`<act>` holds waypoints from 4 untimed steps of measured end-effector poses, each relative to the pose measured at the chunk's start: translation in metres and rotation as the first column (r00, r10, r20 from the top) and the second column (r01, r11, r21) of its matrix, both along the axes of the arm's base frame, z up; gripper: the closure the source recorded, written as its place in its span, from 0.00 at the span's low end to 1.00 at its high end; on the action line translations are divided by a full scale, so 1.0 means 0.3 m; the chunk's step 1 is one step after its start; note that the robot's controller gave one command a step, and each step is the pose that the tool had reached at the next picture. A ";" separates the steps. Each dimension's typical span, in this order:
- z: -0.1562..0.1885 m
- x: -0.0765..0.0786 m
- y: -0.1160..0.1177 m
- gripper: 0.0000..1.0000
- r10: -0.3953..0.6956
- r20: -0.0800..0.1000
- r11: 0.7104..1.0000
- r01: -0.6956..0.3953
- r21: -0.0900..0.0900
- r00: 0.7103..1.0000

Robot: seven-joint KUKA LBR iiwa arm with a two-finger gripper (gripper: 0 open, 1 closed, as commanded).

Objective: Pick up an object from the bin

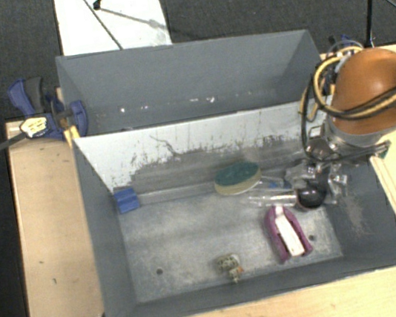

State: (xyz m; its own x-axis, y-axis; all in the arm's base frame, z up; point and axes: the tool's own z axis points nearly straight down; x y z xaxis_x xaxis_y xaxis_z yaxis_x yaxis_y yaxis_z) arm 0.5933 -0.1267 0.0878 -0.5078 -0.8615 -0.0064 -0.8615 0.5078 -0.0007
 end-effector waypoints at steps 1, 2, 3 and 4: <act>0.447 -0.039 -0.005 1.00 0.036 0.006 0.999 -0.036 -0.007 0.999; 0.430 -0.043 -0.004 0.00 0.031 -0.002 1.000 -0.031 -0.003 1.000; 0.066 -0.060 0.072 0.00 0.045 -0.009 0.999 -0.045 -0.001 0.999; -0.060 -0.014 0.056 0.00 0.125 -0.003 0.992 -0.125 -0.002 0.992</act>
Offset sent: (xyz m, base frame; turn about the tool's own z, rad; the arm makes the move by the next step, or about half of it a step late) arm -0.0136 -0.0015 0.1283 -0.0400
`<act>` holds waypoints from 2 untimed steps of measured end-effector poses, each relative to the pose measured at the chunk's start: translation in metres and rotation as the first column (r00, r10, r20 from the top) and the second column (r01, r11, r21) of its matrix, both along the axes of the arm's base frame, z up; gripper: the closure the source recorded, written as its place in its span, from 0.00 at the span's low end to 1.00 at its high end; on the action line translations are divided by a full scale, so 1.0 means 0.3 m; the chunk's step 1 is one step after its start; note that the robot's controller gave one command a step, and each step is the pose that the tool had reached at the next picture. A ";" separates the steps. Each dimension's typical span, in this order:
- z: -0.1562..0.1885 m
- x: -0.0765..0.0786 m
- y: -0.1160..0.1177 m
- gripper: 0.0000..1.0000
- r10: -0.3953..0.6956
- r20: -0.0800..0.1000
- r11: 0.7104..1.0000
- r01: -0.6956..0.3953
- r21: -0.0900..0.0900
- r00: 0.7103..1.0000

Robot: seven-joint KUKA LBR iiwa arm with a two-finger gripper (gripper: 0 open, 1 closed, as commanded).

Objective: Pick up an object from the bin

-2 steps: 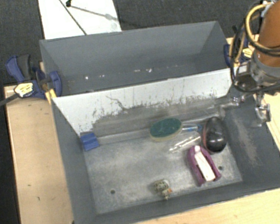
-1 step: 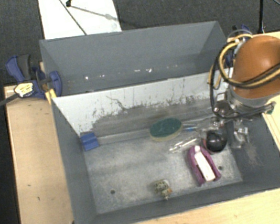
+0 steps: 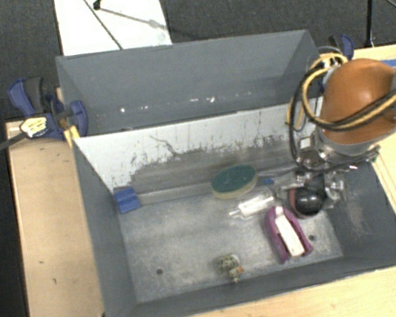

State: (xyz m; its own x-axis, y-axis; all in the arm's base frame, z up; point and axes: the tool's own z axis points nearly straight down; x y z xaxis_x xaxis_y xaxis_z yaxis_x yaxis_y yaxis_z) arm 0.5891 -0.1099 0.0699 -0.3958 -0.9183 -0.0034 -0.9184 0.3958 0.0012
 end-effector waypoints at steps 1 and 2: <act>0.003 0.000 -0.002 1.00 -0.001 0.001 1.000 0.001 -0.001 1.000; 0.480 -0.101 0.080 1.00 -0.020 0.007 1.000 0.020 -0.003 1.000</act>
Offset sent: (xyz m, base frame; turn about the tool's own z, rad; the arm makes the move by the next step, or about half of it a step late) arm 0.0000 0.0000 0.0000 0.0000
